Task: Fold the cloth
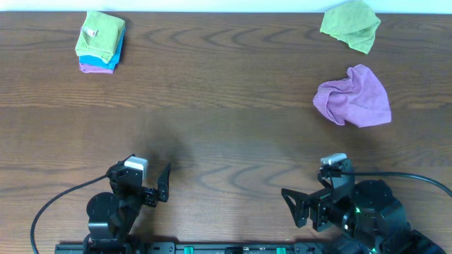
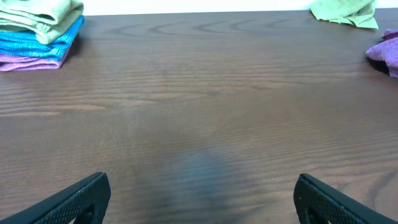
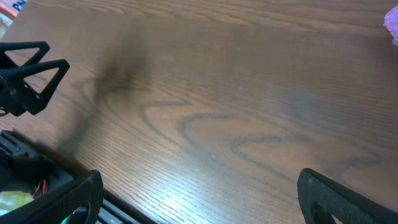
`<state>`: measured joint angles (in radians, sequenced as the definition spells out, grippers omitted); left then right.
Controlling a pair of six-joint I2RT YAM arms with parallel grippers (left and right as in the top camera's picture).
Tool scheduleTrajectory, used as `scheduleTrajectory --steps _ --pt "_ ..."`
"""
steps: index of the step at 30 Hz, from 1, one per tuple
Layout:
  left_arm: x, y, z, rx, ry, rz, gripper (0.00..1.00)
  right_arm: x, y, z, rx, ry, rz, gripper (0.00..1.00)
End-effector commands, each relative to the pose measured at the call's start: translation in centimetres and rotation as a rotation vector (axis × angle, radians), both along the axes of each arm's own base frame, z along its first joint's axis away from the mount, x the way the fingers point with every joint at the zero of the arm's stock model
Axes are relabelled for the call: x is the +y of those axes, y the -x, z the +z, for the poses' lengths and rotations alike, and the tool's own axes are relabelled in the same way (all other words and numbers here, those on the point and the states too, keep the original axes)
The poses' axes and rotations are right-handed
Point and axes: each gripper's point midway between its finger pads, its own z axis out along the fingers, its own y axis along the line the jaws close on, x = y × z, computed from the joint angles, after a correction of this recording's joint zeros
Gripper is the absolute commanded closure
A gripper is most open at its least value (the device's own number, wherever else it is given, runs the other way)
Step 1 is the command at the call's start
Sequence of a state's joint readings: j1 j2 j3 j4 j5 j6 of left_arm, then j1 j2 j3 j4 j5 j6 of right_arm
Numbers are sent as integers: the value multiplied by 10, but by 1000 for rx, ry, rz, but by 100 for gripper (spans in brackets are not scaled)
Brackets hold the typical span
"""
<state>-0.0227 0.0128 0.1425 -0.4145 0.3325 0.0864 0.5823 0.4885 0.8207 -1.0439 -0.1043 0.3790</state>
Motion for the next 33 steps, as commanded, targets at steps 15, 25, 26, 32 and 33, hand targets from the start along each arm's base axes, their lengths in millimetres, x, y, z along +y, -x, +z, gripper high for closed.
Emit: scheduleTrajectory --steps 15,25,26,32,33 --pt "1 0 -9 10 -14 1 5 -115 -46 -47 -212 298 -533 1" --pt "1 0 -9 10 -14 1 5 -131 -46 -106 -235 288 -627 1" --pt "1 0 -9 10 -14 1 5 -131 -45 -110 -235 288 -627 1" --pt "1 0 -9 10 -14 1 5 -128 -44 -133 -216 283 -610 1" --pt "1 0 -9 10 -14 1 5 -128 -44 -135 -212 285 -609 1"
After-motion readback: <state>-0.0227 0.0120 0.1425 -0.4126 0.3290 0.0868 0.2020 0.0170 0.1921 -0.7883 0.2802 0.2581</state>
